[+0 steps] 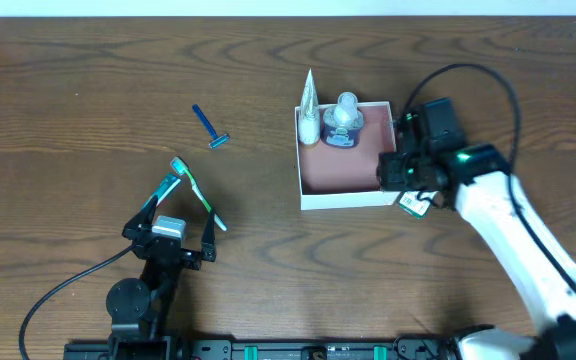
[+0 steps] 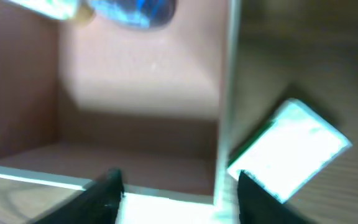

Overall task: Pack container
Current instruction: 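Move right gripper to the green-white soap bar box and grasp it, then lift the soap bar box and carry it toward the box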

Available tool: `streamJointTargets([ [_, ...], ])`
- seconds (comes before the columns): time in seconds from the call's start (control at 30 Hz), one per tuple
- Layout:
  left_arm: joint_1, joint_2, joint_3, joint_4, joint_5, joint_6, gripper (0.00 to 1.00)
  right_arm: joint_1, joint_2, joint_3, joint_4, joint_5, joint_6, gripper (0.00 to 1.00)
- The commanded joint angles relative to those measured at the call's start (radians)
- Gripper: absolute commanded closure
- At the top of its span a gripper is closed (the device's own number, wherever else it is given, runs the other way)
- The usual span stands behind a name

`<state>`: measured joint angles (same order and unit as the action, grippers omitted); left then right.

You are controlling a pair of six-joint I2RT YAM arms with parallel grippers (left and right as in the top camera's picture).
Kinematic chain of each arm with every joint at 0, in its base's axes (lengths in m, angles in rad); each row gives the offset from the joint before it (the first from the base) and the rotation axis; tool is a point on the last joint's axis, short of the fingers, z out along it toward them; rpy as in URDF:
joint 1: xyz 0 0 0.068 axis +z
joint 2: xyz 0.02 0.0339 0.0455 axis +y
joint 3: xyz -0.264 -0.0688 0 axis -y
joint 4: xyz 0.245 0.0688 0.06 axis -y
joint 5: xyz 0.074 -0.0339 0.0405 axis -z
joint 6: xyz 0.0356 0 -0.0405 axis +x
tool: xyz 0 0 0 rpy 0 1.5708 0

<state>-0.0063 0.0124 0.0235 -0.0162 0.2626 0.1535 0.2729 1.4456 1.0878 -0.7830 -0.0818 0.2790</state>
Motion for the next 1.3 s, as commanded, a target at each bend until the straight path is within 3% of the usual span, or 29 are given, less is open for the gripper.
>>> streamJointTargets([
  [0.0, 0.006, 0.0, -0.019, -0.032, 0.01, -0.006, 0.02, -0.048, -0.105, 0.035, -0.022, 0.044, 0.05, 0.28],
  [0.27, 0.006, 0.0, -0.019, -0.032, 0.01, -0.006, 0.02, -0.174, -0.153, 0.016, -0.153, 0.121, 0.266, 0.23],
  [0.43, 0.006, 0.0, -0.019, -0.032, 0.01, -0.006, 0.02, -0.21, -0.122, -0.045, -0.14, 0.145, 0.394, 0.2],
  [0.77, 0.006, 0.0, -0.019, -0.032, 0.01, -0.006, 0.02, -0.215, -0.029, -0.163, 0.021, 0.138, 0.449, 0.21],
  [1.27, 0.006, 0.0, -0.019, -0.032, 0.01, -0.006, 0.02, -0.215, 0.126, -0.226, 0.255, 0.111, 0.391, 0.27],
])
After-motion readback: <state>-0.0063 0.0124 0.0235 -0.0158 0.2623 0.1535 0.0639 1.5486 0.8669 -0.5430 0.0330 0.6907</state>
